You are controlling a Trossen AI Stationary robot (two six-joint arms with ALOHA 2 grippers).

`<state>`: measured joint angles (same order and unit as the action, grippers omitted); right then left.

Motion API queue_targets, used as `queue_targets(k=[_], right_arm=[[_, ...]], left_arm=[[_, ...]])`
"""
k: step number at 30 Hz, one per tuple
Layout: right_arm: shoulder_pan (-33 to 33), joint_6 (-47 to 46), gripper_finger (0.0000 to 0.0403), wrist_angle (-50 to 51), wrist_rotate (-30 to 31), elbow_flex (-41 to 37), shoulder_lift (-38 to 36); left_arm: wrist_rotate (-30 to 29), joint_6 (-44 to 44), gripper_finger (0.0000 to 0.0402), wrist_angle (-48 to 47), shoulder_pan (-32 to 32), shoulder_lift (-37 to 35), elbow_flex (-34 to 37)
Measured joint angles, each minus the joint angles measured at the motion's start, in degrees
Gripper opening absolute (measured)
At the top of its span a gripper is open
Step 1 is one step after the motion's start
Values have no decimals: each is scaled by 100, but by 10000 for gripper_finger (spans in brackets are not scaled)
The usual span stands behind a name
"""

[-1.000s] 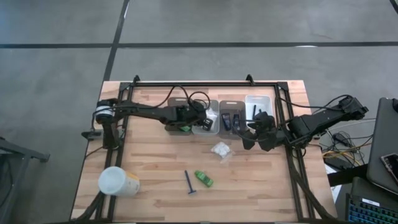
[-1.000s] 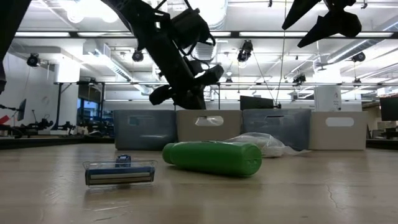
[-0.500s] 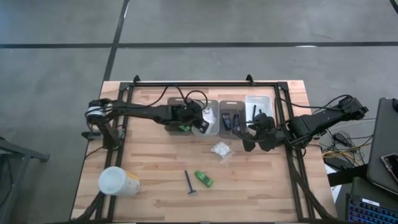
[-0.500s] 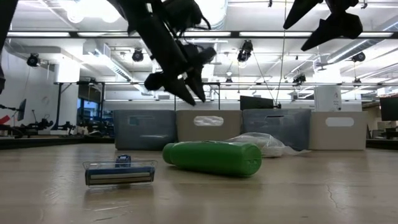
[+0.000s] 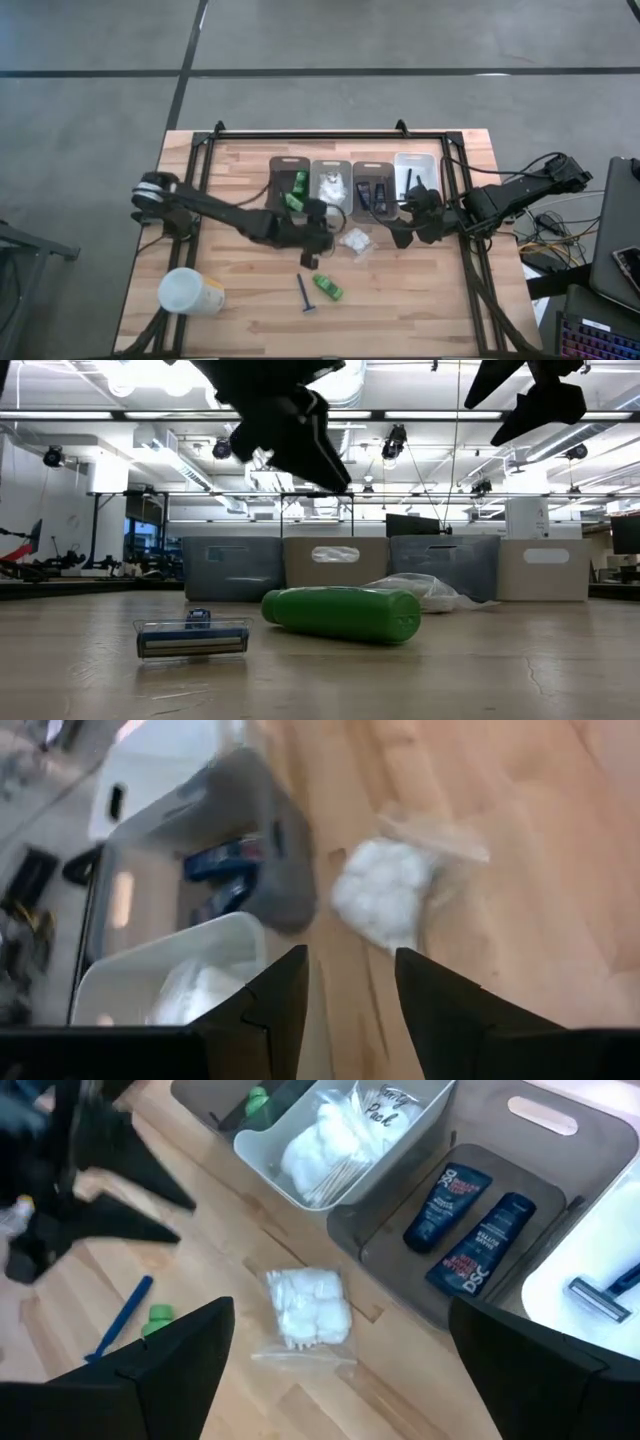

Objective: Pick & Place Travel size toiletries
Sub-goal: Put the white cotton pack into the gray bin

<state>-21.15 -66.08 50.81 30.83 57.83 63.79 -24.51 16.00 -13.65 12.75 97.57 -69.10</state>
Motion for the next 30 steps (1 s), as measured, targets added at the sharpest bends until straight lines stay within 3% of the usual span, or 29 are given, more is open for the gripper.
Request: queue_targets(k=[9, 14, 22, 30], right_arm=[[0, -36, 358, 111, -4, -1, -7], [-40, -52, 346, 131, -122, -1, -9], [-322, -384, 322, 266, -131, -3, -9], [-515, -591, 301, 390, -85, -3, -9]], left_arm=[[309, 1123, 156, 794, 295, 867, -23], [375, 1833, 156, 1052, 402, 1435, -426], [270, 2067, 156, 1037, 409, 2280, -1251], [163, 2187, 156, 941, 374, 2551, -1298]])
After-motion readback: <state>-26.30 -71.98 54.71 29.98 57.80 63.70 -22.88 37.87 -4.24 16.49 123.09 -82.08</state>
